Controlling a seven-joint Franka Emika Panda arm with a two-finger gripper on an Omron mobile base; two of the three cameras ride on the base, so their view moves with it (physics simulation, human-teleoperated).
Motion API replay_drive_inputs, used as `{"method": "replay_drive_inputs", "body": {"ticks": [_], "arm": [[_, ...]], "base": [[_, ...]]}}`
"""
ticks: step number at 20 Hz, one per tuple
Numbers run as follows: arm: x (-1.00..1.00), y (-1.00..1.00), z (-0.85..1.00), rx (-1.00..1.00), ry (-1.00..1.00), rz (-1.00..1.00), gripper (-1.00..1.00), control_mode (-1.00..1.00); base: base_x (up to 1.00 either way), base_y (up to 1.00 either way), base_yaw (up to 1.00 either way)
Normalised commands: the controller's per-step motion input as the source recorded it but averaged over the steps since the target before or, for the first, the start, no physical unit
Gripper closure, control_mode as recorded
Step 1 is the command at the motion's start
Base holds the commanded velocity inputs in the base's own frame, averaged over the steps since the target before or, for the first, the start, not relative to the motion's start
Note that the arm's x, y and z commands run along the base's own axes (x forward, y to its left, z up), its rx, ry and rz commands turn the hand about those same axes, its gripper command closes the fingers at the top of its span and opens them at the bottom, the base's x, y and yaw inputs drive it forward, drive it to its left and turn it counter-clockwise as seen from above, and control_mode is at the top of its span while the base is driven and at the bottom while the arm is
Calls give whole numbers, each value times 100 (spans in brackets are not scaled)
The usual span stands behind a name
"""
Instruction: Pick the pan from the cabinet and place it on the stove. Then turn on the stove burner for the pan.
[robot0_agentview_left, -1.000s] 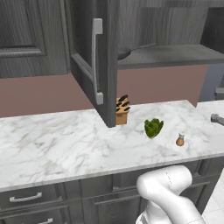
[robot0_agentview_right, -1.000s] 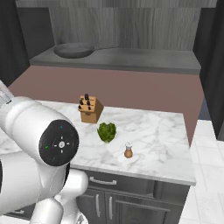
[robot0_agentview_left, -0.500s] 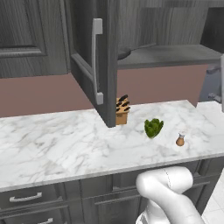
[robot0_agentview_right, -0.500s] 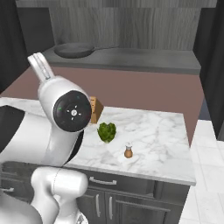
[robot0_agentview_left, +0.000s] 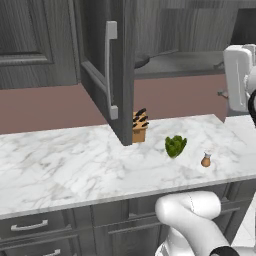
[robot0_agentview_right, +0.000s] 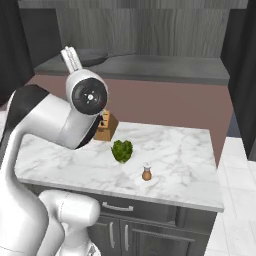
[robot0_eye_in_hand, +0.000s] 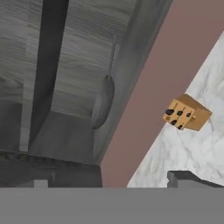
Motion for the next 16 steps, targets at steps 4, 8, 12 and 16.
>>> {"method": "replay_drive_inputs", "body": {"ticks": [4,8,12,16], "arm": [[99,0,0,4,0,-1,-100,-100],[98,0,0,4,0,0,-100,-100],[95,-4,0,3,2,0,-100,-100],[92,-4,0,1,2,0,-100,-100]], "base": [[0,0,0],[0,0,0],[0,0,0],[0,0,0]]}}
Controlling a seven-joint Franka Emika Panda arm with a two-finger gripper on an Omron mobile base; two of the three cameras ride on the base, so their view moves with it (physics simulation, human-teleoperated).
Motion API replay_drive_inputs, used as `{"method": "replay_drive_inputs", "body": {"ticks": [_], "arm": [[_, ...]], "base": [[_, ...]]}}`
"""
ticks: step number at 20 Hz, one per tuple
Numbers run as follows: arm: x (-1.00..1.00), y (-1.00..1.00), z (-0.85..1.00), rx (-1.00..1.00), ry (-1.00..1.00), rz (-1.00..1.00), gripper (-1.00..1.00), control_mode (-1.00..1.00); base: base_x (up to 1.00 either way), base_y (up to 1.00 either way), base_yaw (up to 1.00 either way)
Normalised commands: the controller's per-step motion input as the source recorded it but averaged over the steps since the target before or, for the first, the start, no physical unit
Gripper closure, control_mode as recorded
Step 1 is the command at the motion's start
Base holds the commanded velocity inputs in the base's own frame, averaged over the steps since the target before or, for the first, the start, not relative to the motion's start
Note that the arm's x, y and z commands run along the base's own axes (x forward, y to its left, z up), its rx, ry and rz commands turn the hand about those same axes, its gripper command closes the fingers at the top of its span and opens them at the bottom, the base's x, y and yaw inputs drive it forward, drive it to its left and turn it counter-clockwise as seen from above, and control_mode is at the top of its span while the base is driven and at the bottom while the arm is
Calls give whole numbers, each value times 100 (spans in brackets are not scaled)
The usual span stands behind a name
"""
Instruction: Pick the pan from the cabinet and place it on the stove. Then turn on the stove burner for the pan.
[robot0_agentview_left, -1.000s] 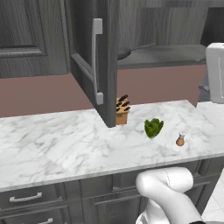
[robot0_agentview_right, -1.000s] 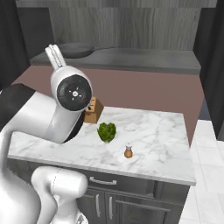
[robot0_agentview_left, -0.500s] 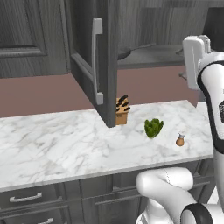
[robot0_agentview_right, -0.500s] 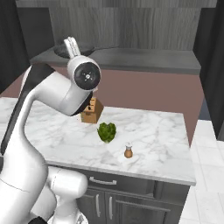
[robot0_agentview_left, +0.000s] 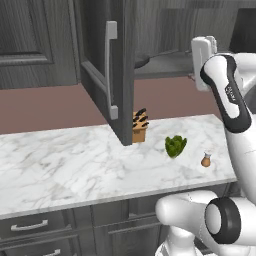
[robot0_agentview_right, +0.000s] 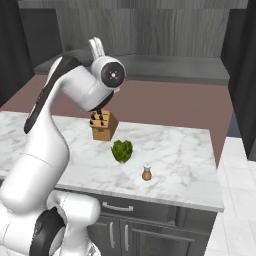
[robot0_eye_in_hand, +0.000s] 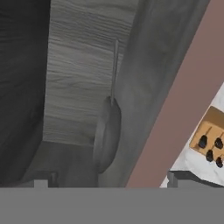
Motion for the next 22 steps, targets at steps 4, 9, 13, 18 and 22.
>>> {"method": "replay_drive_inputs", "body": {"ticks": [4,9,13,18,22], "arm": [[87,0,0,0,3,0,-100,-100],[78,0,0,0,3,0,-100,-100],[69,-1,0,0,2,0,-100,-100],[62,-3,0,0,2,0,-100,-100],[58,-8,-3,0,2,0,-100,-100]], "base": [[0,0,0],[0,0,0],[0,0,0],[0,0,0],[0,0,0]]}}
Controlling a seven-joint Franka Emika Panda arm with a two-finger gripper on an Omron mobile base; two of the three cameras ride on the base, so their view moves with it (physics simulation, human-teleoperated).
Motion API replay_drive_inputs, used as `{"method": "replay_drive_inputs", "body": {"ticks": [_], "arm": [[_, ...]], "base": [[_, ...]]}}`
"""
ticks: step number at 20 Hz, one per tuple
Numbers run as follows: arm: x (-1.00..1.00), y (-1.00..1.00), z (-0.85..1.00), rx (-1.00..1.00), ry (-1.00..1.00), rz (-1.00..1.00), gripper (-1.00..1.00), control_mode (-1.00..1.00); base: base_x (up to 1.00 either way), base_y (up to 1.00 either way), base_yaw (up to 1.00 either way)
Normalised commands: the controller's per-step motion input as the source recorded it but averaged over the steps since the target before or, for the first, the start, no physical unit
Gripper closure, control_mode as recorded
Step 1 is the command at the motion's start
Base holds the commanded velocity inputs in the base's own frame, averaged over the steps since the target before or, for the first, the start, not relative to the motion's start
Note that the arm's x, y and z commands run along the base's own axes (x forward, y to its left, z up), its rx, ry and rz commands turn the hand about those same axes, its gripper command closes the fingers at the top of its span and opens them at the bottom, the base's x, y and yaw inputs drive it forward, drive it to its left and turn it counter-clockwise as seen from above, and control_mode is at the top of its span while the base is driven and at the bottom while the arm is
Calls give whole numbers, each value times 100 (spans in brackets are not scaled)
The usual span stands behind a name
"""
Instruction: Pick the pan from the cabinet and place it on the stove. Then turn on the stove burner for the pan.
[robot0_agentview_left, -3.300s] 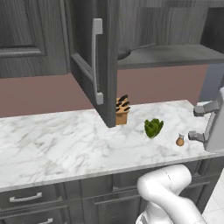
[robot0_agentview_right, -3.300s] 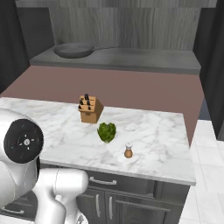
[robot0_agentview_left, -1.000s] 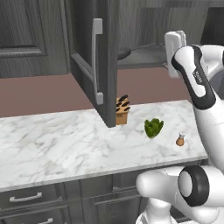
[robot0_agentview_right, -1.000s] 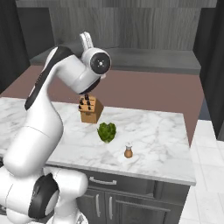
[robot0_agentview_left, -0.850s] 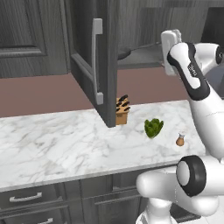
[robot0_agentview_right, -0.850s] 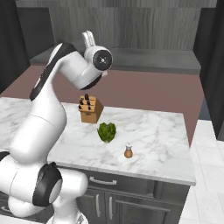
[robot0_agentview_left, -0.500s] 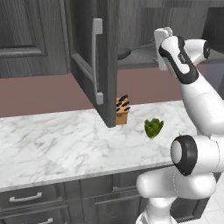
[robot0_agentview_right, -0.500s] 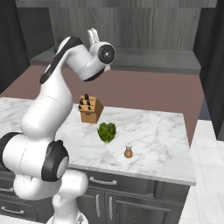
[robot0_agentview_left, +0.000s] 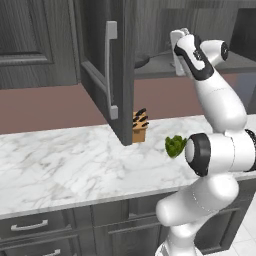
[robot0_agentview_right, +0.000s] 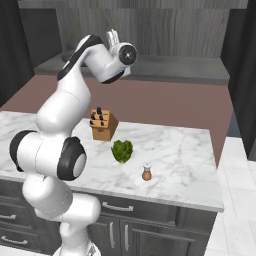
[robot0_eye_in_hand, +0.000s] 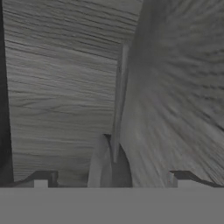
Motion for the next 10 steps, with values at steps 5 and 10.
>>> {"method": "replay_drive_inputs", "body": {"ticks": [5,10], "arm": [[55,-9,-6,0,1,0,-100,-100],[55,-6,-11,0,0,0,-100,-100]], "base": [[0,0,0],[0,0,0]]}}
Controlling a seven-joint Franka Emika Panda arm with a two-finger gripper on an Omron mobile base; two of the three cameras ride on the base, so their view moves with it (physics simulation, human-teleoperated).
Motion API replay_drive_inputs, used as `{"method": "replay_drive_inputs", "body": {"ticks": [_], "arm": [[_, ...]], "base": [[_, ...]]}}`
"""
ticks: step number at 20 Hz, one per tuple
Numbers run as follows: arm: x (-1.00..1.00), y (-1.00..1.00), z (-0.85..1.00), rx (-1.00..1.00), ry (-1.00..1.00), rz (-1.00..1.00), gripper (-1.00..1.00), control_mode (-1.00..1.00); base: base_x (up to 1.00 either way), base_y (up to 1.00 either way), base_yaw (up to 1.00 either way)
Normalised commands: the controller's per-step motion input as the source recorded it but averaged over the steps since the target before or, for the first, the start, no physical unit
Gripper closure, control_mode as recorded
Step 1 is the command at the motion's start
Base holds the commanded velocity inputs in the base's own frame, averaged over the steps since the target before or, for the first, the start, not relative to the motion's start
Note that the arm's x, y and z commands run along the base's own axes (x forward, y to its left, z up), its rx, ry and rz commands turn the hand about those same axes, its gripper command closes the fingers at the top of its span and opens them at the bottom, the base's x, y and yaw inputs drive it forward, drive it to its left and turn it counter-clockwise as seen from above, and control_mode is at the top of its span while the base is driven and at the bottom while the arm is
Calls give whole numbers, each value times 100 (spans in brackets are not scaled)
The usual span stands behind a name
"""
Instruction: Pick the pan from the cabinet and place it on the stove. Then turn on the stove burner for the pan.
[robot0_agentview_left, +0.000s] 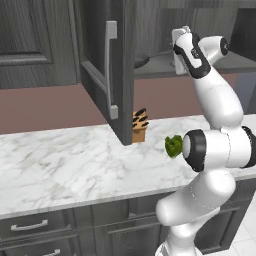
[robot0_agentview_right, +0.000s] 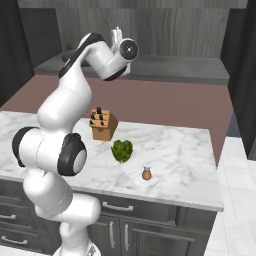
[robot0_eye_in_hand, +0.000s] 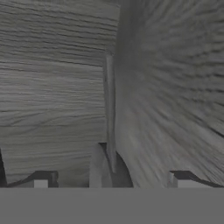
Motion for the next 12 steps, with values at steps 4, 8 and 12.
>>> {"method": "replay_drive_inputs", "body": {"ticks": [4,8,12], "arm": [[52,-2,-10,0,0,0,-100,-100],[41,0,-3,0,-3,0,-100,-100],[27,0,0,0,-8,0,-100,-100]], "base": [[0,0,0],[0,0,0],[0,0,0]]}}
